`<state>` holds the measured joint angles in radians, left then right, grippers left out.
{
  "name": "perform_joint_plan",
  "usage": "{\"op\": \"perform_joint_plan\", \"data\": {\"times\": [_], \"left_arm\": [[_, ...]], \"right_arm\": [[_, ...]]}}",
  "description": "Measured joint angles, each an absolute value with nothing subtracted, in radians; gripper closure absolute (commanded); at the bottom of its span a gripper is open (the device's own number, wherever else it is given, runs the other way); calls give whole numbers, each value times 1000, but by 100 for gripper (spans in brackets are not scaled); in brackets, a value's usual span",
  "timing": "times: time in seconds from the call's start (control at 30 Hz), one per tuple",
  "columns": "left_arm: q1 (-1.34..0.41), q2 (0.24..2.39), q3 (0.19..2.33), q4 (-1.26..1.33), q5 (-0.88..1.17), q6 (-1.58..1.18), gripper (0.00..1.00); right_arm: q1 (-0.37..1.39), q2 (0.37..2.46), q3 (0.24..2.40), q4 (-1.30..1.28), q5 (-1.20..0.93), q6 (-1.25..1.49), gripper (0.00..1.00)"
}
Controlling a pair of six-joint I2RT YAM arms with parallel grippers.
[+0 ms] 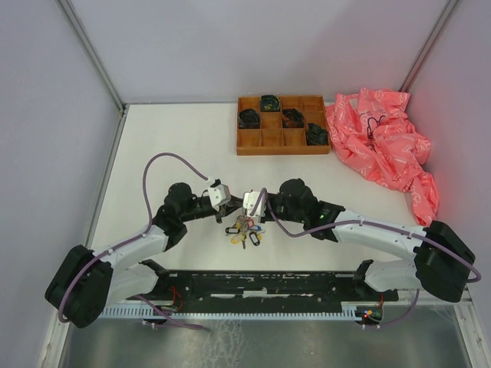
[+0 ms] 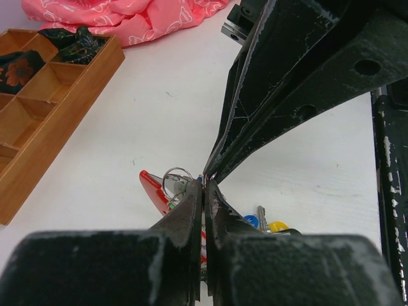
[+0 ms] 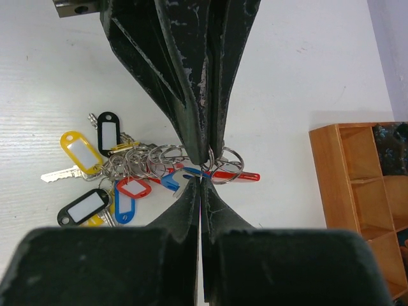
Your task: Put the keys on the keyring
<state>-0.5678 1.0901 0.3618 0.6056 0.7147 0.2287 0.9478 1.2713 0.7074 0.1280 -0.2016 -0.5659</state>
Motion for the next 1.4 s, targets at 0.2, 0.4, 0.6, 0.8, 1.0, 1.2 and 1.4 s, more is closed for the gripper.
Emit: {"op": "perform_joint_plan", "data": {"times": [0.2, 0.4, 0.6, 0.8, 1.0, 1.2, 1.4], "left_arm": [[-567, 1105, 348, 661, 704, 200, 90], [-567, 1100, 346, 667, 689, 205, 74], [-567, 1078, 347, 638, 691, 244, 70], [-567, 1071, 352, 583, 713, 286, 70], [-567, 1071, 374, 546, 747, 301, 72], [-567, 1072, 392, 523, 780, 308, 83], [-567, 1082, 407, 495, 793, 334, 97]], "right_arm": [[946, 1278, 706, 142, -200, -553, 99], [947, 1274, 726, 92, -195, -581, 99], [947, 1267, 760, 24, -200, -607, 99], [947, 1258, 781, -34, -206, -630, 99], [947, 1257, 810, -76, -217, -647, 99], [949, 1258, 829, -103, -229, -660, 99], [949, 1258, 836, -121, -231, -664, 99]]}}
